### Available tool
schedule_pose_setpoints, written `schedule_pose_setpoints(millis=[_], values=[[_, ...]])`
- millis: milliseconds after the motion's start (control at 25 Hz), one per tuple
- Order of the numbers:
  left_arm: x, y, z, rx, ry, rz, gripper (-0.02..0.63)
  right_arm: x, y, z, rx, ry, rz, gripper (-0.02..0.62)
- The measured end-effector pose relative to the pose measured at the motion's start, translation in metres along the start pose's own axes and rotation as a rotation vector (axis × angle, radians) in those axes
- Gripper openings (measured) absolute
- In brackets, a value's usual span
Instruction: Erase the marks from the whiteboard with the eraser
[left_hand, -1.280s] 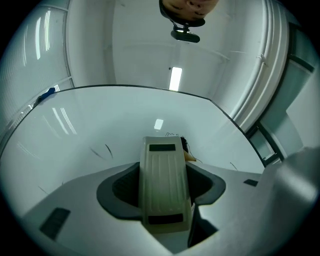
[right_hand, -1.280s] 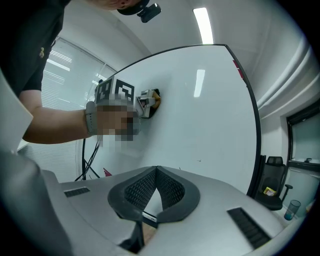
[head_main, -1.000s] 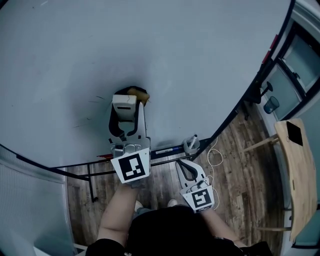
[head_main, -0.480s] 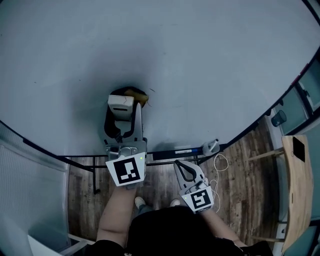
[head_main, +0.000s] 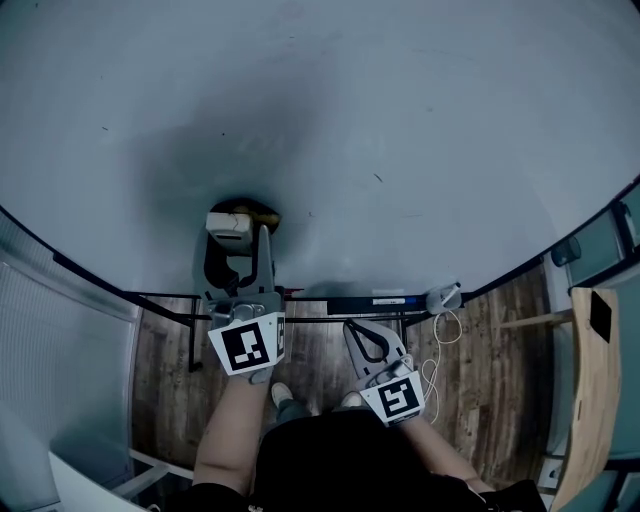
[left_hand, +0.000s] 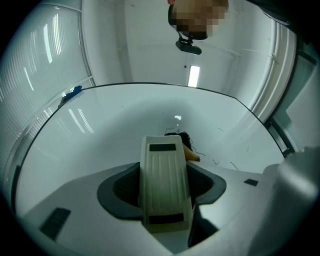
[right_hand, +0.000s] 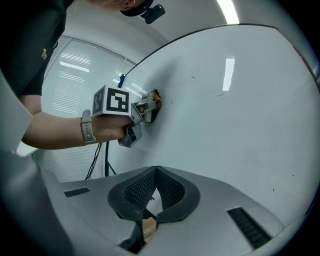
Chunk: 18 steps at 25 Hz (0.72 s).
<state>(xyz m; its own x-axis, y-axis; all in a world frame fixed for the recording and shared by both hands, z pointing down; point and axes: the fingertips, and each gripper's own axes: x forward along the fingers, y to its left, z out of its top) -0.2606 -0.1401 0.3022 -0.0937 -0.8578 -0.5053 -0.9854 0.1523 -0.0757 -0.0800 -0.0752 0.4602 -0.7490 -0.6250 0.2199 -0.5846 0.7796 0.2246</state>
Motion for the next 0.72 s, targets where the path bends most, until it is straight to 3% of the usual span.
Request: schedule_pose_setpoints(millis=[280, 720], values=[[-0.006, -0.016, -0.016, -0.112, 0.024, 0.057, 0.256, -0.010, -0.008, -0.010, 0.013, 0.022, -0.042, 0.028], [0.003, -0.094, -0.008, -0.094, 0.051, 0.001, 0.255, -0.057, -0.046, -0.028, 0.032, 0.052, -0.162, 0.029]])
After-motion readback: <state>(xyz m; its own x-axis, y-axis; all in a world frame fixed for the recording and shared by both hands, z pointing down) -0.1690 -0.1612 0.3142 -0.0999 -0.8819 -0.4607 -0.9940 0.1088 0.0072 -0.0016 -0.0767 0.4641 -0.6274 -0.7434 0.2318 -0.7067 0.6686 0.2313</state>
